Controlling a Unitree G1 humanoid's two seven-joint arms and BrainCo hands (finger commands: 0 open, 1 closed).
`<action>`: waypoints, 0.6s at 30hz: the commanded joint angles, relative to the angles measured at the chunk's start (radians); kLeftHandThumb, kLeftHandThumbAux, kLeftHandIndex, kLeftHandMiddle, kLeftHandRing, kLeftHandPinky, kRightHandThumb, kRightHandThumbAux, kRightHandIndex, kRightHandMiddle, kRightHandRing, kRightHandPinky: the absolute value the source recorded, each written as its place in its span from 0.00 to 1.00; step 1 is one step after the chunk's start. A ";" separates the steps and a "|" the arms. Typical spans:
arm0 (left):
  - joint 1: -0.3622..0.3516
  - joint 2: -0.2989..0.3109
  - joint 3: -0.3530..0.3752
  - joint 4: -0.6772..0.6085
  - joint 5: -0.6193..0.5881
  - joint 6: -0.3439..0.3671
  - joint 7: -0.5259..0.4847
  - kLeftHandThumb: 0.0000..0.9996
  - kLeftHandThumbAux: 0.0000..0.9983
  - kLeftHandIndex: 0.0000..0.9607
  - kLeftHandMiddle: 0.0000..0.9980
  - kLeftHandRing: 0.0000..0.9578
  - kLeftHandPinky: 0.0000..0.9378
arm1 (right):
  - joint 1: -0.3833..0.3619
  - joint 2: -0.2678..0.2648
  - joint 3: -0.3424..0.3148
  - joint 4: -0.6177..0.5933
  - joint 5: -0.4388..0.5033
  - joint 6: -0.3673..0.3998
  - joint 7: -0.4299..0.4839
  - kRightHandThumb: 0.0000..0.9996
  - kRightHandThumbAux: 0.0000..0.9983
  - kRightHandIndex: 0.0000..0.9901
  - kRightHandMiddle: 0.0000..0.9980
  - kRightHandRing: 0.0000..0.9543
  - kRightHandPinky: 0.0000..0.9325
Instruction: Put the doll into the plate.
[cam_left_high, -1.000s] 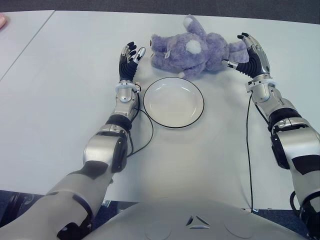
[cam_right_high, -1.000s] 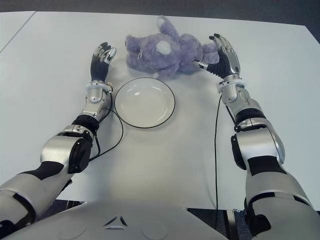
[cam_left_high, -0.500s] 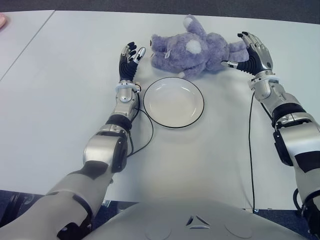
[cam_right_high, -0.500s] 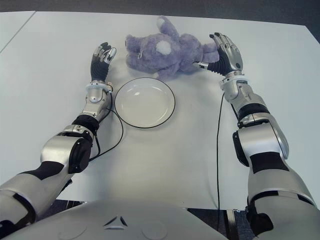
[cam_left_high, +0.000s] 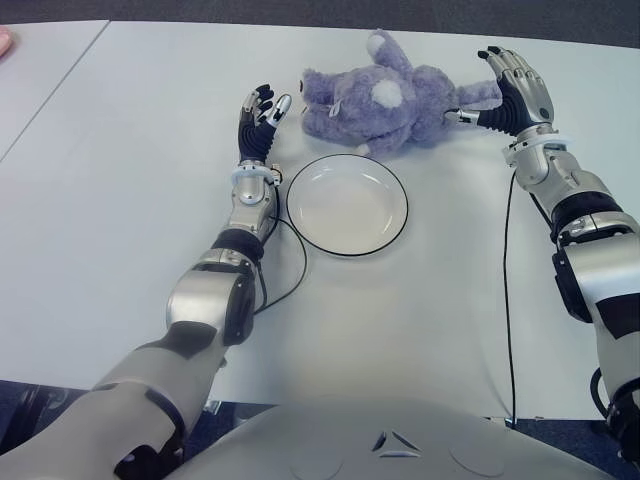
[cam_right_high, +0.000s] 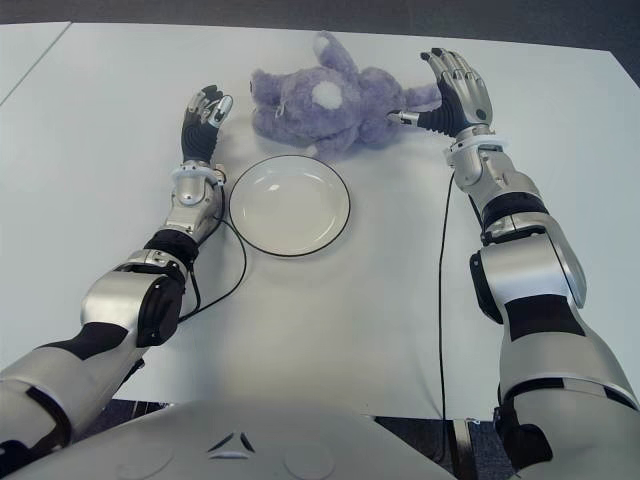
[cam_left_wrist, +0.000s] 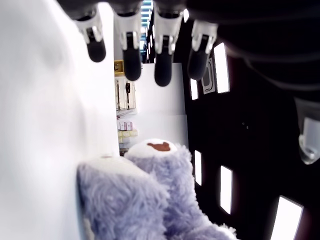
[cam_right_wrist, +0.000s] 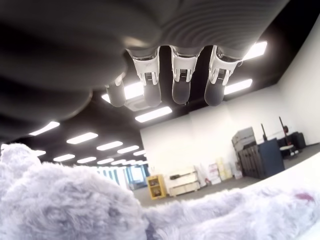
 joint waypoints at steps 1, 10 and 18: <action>0.259 -0.089 0.006 0.174 0.013 0.120 0.010 0.00 0.45 0.19 0.18 0.15 0.02 | -0.010 -0.006 0.018 0.018 -0.022 0.018 -0.004 0.08 0.37 0.00 0.00 0.00 0.00; 0.253 -0.091 -0.001 0.172 0.022 0.105 0.017 0.00 0.42 0.19 0.18 0.14 0.00 | -0.035 0.025 0.030 0.018 -0.028 0.050 0.017 0.15 0.41 0.00 0.00 0.00 0.00; 0.250 -0.088 -0.014 0.174 0.033 0.128 0.023 0.00 0.43 0.19 0.18 0.14 0.00 | -0.155 0.068 0.067 0.010 -0.059 0.076 0.041 0.21 0.45 0.00 0.00 0.00 0.00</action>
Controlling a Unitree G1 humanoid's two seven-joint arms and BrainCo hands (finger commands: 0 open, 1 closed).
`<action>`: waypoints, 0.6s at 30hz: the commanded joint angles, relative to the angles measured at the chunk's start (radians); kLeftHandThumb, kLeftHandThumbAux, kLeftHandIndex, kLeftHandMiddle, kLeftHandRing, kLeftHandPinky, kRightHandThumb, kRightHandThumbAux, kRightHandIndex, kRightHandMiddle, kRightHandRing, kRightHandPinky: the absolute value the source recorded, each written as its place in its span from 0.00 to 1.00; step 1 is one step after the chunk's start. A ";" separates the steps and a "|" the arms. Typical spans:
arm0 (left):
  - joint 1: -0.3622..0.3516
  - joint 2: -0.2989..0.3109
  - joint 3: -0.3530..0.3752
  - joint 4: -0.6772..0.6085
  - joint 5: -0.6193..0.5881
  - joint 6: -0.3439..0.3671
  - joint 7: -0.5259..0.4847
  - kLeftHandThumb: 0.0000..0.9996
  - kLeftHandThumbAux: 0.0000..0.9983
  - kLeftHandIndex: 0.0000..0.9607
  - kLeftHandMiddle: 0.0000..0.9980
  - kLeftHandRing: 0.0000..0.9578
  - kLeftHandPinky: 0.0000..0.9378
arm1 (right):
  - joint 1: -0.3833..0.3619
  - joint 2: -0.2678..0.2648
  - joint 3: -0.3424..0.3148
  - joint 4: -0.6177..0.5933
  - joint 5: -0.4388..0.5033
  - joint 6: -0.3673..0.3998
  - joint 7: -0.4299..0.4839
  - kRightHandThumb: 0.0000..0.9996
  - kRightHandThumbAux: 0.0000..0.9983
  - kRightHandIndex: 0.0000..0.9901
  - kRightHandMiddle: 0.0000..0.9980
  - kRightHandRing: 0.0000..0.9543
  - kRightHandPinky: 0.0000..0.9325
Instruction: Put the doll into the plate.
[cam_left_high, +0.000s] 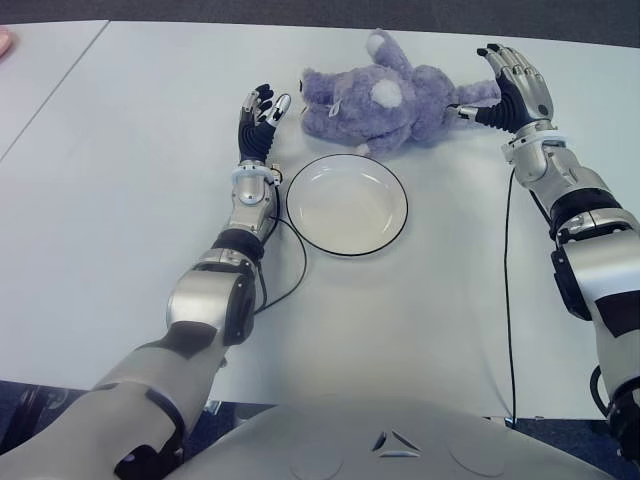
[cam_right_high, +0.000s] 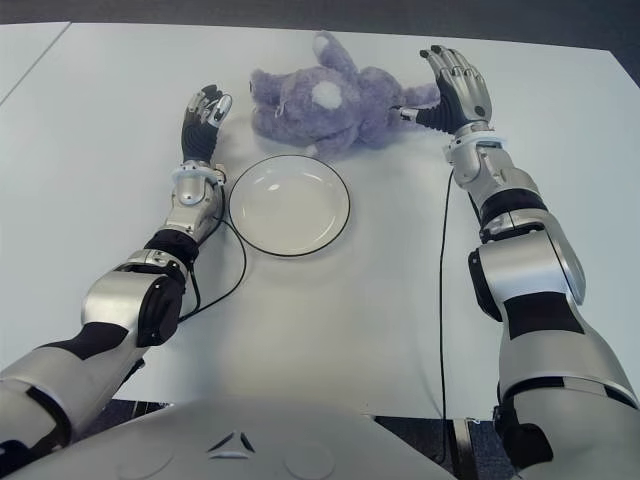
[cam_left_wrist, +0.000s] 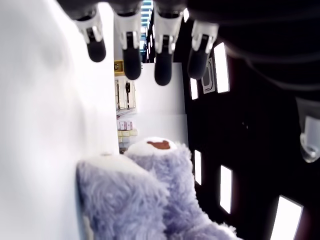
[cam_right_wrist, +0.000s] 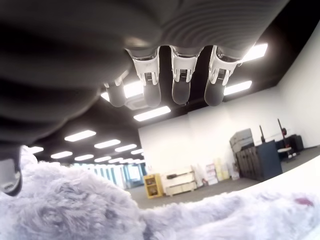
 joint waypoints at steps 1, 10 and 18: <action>0.251 -0.087 -0.015 0.174 0.035 0.121 0.023 0.00 0.43 0.19 0.18 0.14 0.00 | -0.115 0.044 0.041 0.006 -0.043 0.022 0.023 0.22 0.46 0.00 0.00 0.00 0.00; 0.252 -0.090 -0.014 0.173 0.033 0.118 0.030 0.00 0.43 0.19 0.19 0.14 0.00 | -0.132 0.057 0.071 0.004 -0.069 -0.001 -0.026 0.24 0.48 0.00 0.00 0.00 0.00; 0.250 -0.096 -0.022 0.173 0.042 0.111 0.040 0.00 0.43 0.20 0.19 0.14 0.00 | -0.133 0.115 0.087 0.008 -0.066 -0.011 -0.018 0.33 0.51 0.00 0.00 0.00 0.08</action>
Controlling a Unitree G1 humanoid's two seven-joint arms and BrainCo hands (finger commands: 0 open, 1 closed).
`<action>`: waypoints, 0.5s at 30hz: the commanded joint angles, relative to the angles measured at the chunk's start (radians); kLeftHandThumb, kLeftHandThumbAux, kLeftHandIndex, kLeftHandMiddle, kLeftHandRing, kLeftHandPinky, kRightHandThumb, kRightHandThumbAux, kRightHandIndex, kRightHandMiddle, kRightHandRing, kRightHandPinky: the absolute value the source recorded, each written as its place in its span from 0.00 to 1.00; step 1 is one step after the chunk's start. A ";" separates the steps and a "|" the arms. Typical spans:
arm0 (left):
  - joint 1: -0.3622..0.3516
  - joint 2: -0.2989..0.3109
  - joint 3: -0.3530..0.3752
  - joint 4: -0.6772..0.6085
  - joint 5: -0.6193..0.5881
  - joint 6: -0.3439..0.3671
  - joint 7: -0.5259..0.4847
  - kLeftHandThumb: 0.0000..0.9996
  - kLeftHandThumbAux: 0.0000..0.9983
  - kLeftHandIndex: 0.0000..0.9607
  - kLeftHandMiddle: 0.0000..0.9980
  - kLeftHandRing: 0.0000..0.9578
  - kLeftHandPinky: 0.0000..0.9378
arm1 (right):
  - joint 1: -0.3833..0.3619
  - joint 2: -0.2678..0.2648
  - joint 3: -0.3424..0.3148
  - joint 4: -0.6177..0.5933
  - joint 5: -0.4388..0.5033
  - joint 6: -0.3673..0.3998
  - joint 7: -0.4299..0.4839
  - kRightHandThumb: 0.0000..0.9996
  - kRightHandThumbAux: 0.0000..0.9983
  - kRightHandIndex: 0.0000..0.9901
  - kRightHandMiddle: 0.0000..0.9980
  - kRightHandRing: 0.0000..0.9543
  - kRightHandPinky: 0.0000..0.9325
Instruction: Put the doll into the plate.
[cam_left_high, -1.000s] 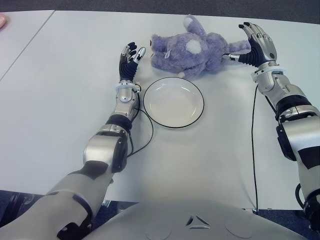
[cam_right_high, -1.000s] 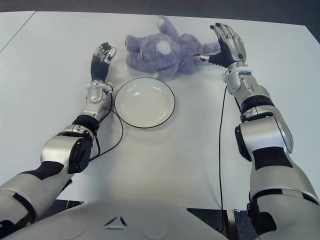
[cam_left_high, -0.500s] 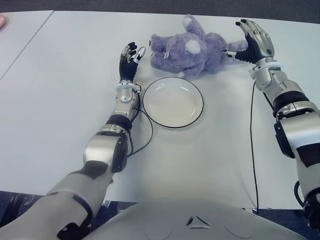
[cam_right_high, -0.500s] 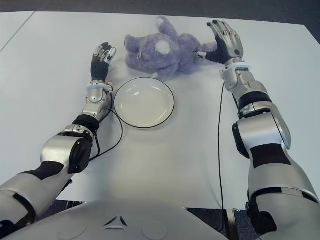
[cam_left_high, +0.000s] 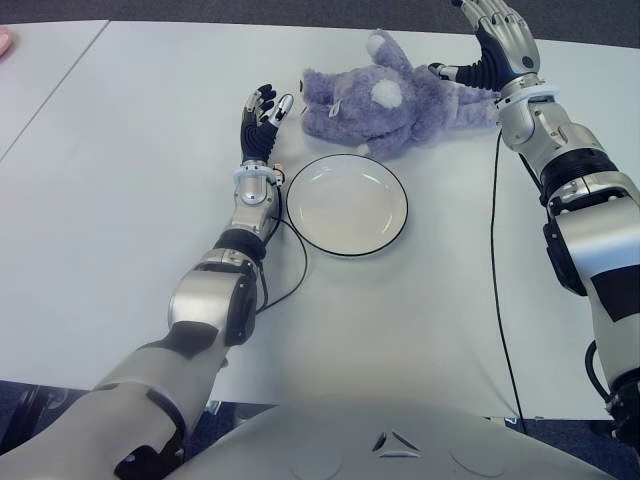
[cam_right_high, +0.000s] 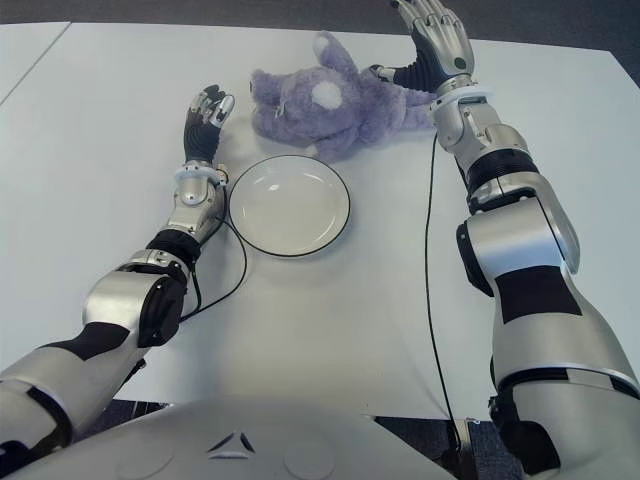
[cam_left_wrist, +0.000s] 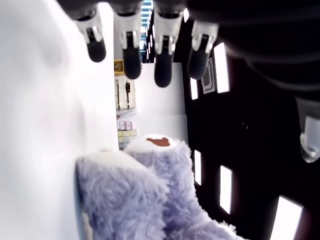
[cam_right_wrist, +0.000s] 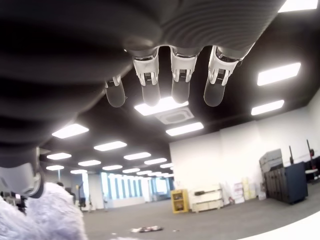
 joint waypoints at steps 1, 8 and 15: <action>0.251 -0.087 -0.020 0.173 0.041 0.112 0.033 0.00 0.43 0.20 0.19 0.14 0.00 | 0.002 0.075 0.034 0.013 -0.028 -0.018 -0.005 0.35 0.51 0.00 0.00 0.00 0.10; 0.253 -0.088 -0.023 0.172 0.047 0.105 0.040 0.00 0.43 0.21 0.19 0.14 0.00 | -0.001 0.096 0.044 0.015 -0.028 -0.028 -0.016 0.41 0.53 0.00 0.00 0.00 0.17; 0.251 -0.087 -0.023 0.172 0.046 0.109 0.031 0.00 0.43 0.22 0.19 0.14 0.00 | -0.007 0.123 0.063 0.014 -0.037 -0.048 -0.049 0.47 0.54 0.00 0.00 0.00 0.10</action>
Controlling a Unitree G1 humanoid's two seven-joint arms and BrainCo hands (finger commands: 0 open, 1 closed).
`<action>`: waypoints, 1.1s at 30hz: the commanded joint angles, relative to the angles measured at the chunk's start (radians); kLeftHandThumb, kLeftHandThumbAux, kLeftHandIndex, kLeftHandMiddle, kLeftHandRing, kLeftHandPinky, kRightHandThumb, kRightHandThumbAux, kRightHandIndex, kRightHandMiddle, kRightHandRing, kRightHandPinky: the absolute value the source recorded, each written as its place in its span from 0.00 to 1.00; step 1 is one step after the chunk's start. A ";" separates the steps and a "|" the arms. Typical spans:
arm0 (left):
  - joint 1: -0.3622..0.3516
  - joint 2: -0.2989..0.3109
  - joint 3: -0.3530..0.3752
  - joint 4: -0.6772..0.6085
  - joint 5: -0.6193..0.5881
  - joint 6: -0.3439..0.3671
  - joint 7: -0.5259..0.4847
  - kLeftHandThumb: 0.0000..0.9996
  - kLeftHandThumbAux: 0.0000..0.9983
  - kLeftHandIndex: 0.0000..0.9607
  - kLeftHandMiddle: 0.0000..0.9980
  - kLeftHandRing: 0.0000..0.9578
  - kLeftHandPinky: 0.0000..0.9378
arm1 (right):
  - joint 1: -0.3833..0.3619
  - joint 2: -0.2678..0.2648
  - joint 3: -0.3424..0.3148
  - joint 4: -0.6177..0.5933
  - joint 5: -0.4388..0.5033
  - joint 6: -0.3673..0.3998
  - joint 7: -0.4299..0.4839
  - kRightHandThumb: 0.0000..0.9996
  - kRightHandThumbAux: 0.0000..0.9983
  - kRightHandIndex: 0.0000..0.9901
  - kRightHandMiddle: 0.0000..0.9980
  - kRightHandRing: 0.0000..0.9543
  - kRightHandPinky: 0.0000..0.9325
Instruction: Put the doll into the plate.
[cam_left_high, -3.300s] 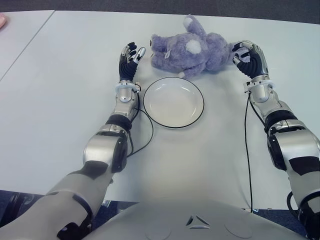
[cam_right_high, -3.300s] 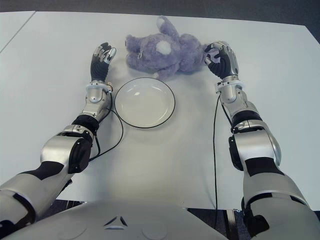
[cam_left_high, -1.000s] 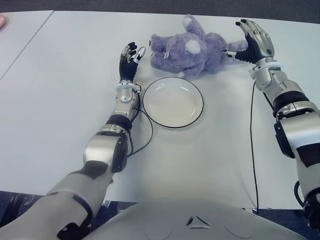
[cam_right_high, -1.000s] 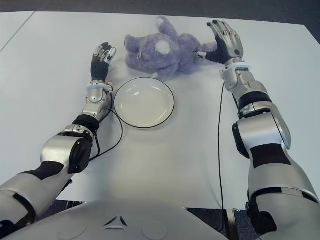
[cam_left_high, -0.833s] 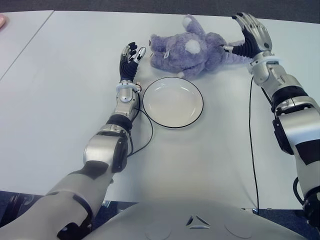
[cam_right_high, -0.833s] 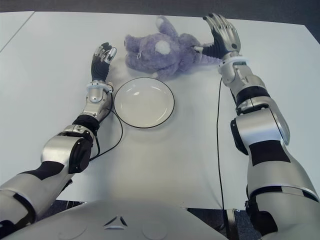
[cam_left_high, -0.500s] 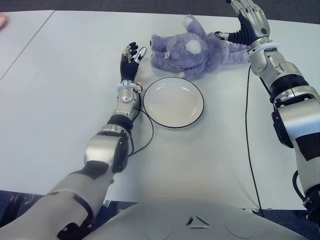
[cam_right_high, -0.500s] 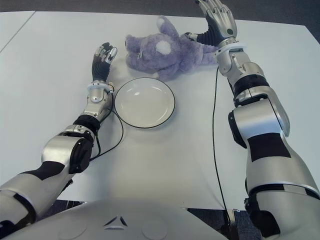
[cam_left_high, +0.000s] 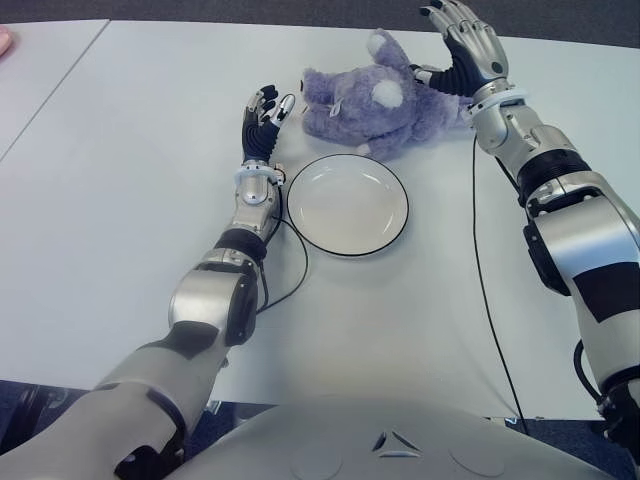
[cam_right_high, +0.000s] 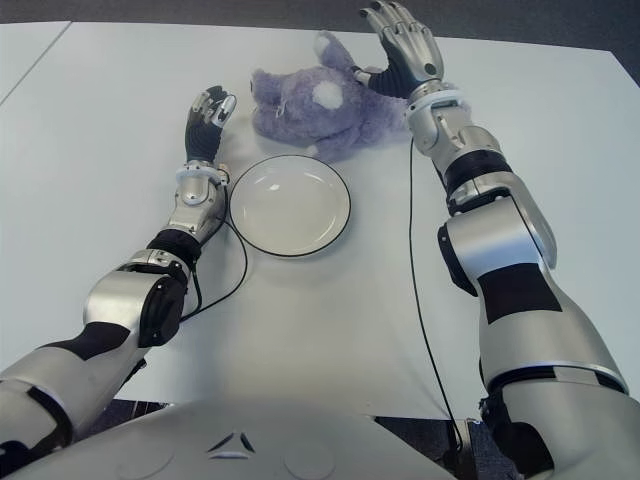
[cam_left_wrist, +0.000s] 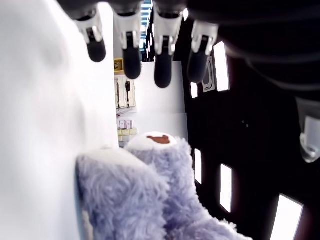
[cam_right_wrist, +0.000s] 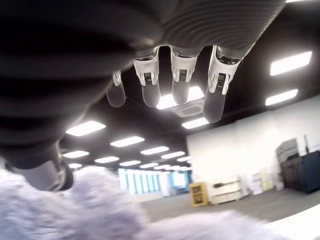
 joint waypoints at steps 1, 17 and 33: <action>0.253 -0.085 -0.022 0.172 0.041 0.108 0.030 0.00 0.43 0.22 0.19 0.14 0.00 | -0.007 0.038 0.029 0.013 -0.033 -0.033 -0.032 0.48 0.54 0.00 0.00 0.00 0.10; 0.255 -0.085 -0.021 0.172 0.040 0.101 0.026 0.00 0.41 0.23 0.19 0.13 0.00 | -0.010 0.063 0.039 0.011 -0.023 -0.051 -0.024 0.50 0.55 0.00 0.00 0.00 0.07; 0.258 -0.079 -0.023 0.173 0.043 0.111 0.027 0.00 0.42 0.23 0.19 0.13 0.00 | 0.007 0.077 0.085 0.002 -0.056 -0.055 -0.056 0.55 0.60 0.00 0.00 0.07 0.08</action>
